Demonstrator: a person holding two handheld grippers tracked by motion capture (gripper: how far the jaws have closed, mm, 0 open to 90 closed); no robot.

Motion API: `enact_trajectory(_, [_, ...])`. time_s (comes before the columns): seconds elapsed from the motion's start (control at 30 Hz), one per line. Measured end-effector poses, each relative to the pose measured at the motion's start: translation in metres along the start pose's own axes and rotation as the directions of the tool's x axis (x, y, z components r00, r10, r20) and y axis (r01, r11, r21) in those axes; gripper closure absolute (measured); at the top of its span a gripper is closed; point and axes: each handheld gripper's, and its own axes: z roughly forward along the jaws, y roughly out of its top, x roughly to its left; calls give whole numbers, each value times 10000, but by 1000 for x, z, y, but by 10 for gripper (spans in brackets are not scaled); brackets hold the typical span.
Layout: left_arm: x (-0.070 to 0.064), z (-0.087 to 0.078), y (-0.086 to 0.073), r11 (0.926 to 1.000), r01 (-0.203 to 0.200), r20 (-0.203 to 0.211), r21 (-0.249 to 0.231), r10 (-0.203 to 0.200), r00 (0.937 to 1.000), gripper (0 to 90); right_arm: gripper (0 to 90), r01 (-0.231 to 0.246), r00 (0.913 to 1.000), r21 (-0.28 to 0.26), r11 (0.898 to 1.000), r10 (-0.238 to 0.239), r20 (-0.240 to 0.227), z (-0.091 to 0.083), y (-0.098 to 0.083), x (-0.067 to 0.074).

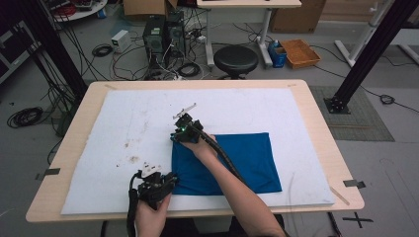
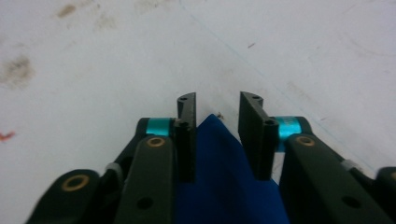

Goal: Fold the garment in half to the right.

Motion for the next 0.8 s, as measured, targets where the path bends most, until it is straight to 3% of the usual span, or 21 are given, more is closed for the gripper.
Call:
enact_trajectory(0.03, [0,0,0,10000,-34,-44,13,34,10000,778,827,118,9999,-95,9999,-118,1,0,0,0])
enact_trajectory(0.1, [1,0,0,10000,26,67,88,-27,10000,825,875,459,9989,-91,9989,-459,42,-1,0,1])
enact_trajectory(0.2, [0,-1,1,9999,39,107,137,-41,9999,848,884,716,9974,-160,9973,-714,111,-5,2,4])
enact_trajectory(0.47, [-4,-9,10,9999,-85,516,-126,92,9986,862,882,618,9980,-859,9944,-627,-79,-32,7,0])
enact_trajectory(0.63, [-26,-16,23,9963,-575,915,-639,632,9938,863,882,463,9981,-1446,9884,-515,-324,-63,6,-9])
enact_trajectory(0.8, [-57,-10,36,9923,-953,1761,-784,1079,9784,863,882,479,9980,-1908,9805,-549,-312,-101,-2,-25])
